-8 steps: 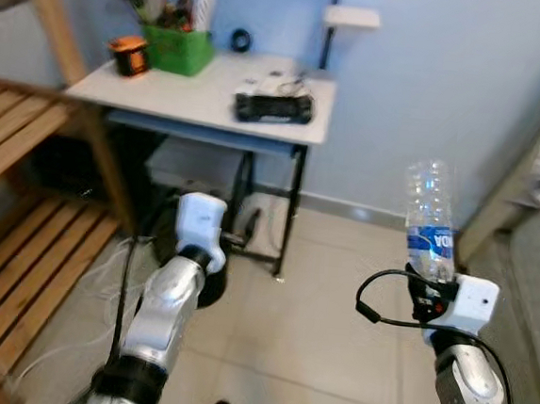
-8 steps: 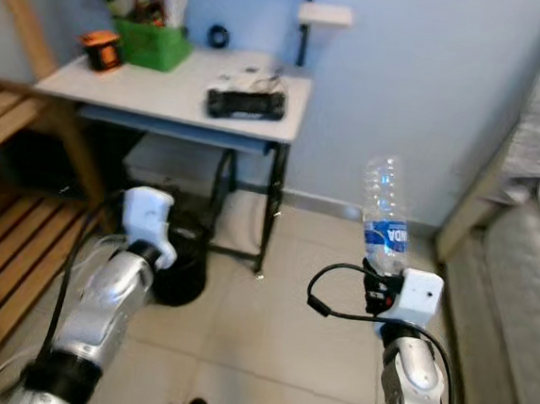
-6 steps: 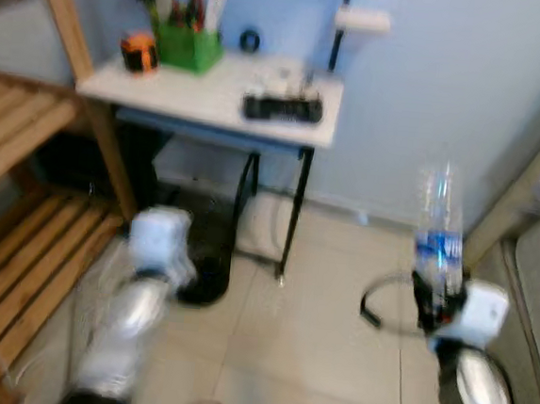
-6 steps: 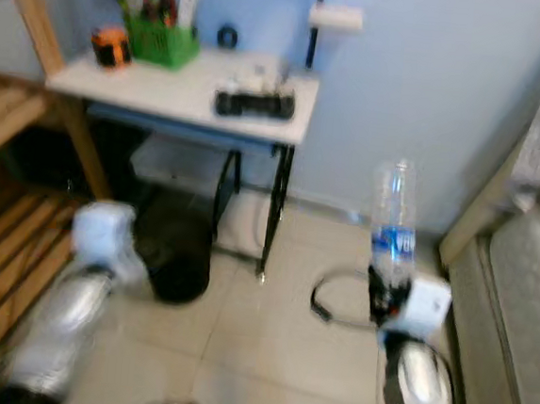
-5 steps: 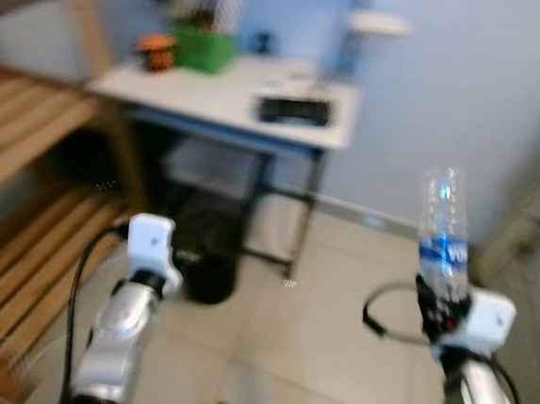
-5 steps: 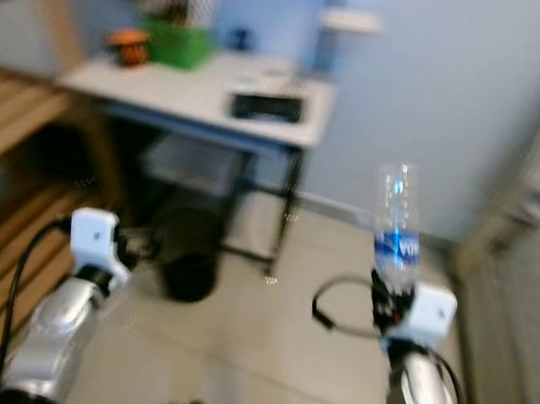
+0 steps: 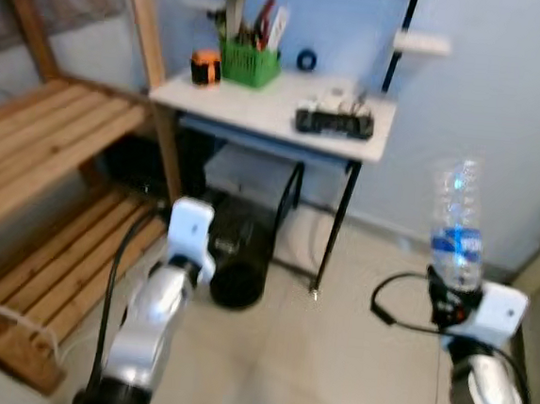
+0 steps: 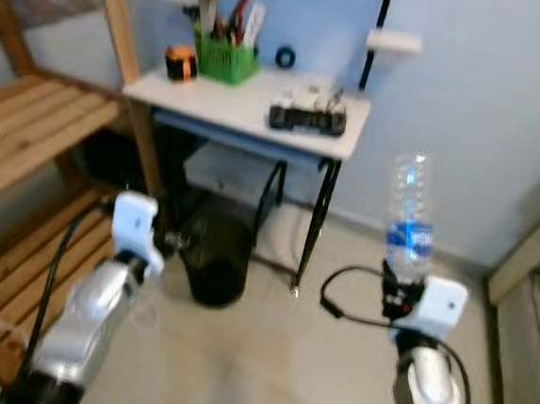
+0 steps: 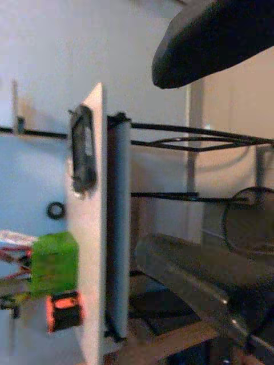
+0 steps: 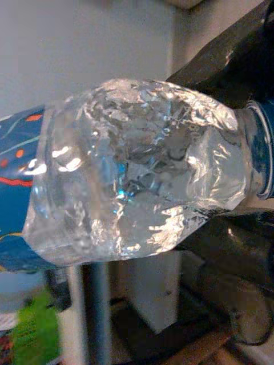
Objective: Clean up the room
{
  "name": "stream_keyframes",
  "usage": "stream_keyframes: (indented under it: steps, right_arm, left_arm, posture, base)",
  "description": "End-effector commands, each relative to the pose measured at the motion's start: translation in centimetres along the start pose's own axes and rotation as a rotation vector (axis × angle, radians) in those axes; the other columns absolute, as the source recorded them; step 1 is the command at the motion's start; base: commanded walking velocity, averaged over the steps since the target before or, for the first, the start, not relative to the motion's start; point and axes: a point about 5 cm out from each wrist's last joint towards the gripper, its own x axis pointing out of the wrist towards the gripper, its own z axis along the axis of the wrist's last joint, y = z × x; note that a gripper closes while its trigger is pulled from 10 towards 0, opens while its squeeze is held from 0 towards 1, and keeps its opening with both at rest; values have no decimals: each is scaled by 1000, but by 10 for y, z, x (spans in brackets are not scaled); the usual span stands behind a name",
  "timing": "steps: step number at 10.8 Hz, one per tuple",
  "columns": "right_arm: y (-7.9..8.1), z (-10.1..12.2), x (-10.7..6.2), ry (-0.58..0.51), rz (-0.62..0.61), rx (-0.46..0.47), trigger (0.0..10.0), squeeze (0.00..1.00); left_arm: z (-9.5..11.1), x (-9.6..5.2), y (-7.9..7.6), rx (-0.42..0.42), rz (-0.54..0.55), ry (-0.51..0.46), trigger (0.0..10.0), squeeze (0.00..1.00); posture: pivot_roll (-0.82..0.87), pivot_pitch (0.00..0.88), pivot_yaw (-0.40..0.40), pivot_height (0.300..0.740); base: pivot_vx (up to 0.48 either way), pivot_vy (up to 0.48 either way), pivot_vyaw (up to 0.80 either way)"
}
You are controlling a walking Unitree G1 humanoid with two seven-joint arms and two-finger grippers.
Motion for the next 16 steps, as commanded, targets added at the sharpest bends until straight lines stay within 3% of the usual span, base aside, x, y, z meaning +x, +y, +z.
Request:
stream_keyframes:
  steps: [1,8,10,11,12,13,14,16]
  right_arm:
    - [-2,9,5,-33,-7,-8,10000,0]
    - [5,1,17,22,34,17,10000,0]
    - [24,5,7,7,268,66,10000,0]
    - [32,-5,-7,87,461,35,10000,0]
    - [33,-15,-18,167,566,14,10000,0]
    - [31,-18,-20,188,582,8,10000,0]
    - [24,-21,-19,195,536,4,10000,0]
    - [12,-22,-11,194,410,25,10000,0]
  left_arm:
    - [1,4,1,-1,4,9,10000,0]
    - [-3,-2,0,-4,10,10,10000,0]
    - [-1,-4,-2,-1,1,-7,10000,0]
    - [2,-4,-5,-9,-11,-29,10000,0]
    - [1,-2,-9,-10,-18,-27,10000,0]
    - [1,0,-12,-8,-29,-25,10000,0]
    - [1,4,-18,34,-60,-11,10000,0]
    - [1,6,-22,6,-69,-8,10000,0]
  posture:
    - [-90,0,23,740]
    - [-46,0,-1,740]
    - [-36,0,-8,740]
    - [-38,0,-16,740]
    - [-40,0,-22,740]
    - [-42,0,-23,740]
    - [-45,0,-24,740]
    - [-51,0,-23,740]
  base:
    - [458,0,0]
    - [457,0,0]
    - [456,0,0]
    - [0,0,0]
    - [0,0,0]
    - [0,0,0]
    - [0,0,0]
    - [0,240,0]
